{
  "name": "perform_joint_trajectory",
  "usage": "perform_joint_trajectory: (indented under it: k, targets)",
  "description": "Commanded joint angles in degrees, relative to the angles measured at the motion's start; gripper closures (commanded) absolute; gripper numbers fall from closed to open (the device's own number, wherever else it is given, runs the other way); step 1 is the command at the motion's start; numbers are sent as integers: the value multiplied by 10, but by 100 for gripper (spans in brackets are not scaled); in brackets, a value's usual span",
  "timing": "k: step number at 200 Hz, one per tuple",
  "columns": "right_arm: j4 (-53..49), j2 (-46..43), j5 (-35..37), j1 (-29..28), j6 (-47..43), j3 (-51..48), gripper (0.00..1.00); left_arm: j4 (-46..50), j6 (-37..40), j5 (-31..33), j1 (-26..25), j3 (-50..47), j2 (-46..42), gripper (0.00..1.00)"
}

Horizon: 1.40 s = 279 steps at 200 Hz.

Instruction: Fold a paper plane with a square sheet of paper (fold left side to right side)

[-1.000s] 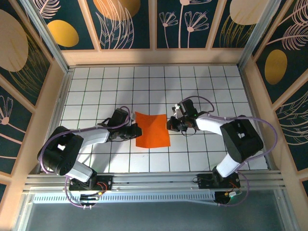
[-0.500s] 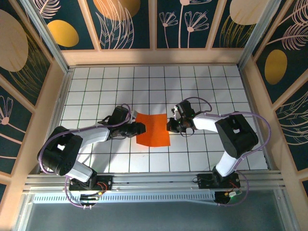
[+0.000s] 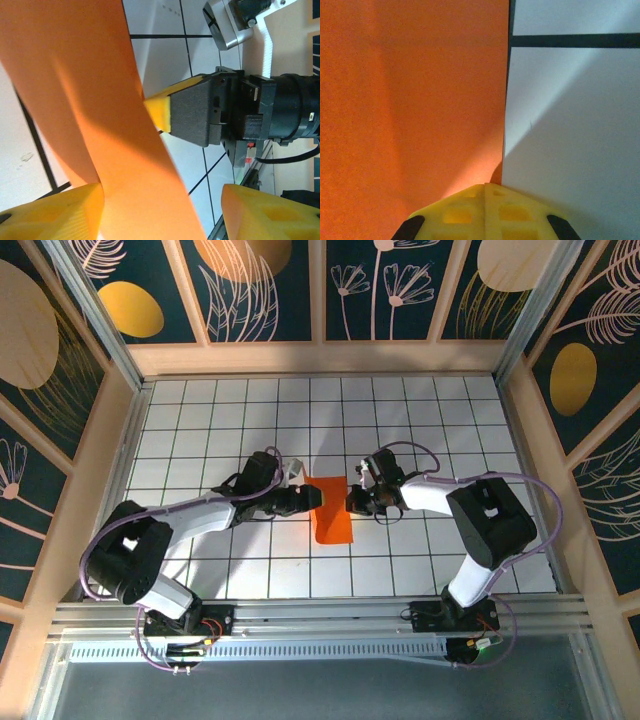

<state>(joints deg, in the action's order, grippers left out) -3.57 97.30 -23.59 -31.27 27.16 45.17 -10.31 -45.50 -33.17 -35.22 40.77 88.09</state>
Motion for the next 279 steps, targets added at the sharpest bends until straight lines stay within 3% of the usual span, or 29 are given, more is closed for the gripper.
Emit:
perform_joint_trajectory:
  k: [1, 72, 93, 136, 164, 202, 224, 239, 279]
  targets:
    - [-1, -5, 20, -8, 0, -12, 100, -29, -12, -17, -11, 18, 24, 36]
    - [28, -21, 11, -8, 10, -30, 100, -34, -13, -4, -32, 40, 75, 38]
    - [40, -30, 3, -8, 15, -38, 100, -25, -10, 6, -34, 40, 83, 46]
    - [61, -58, -8, -5, 24, -46, 100, 2, 2, 27, -37, 46, 95, 75]
    - [56, -93, -5, 9, 22, -54, 91, 4, 4, 32, -38, 46, 97, 88]
    - [90, -152, -66, 55, 16, -96, 71, 3, 4, 34, -38, 43, 96, 94]
    - [130, -170, -111, 61, 16, -116, 47, 3, 4, 35, -37, 41, 94, 94]
    - [146, -165, -126, 56, 15, -119, 36, 2, 3, 35, -37, 40, 93, 94]
    - [190, -116, -150, 35, 20, -104, 30, 3, 4, 34, -38, 39, 90, 96]
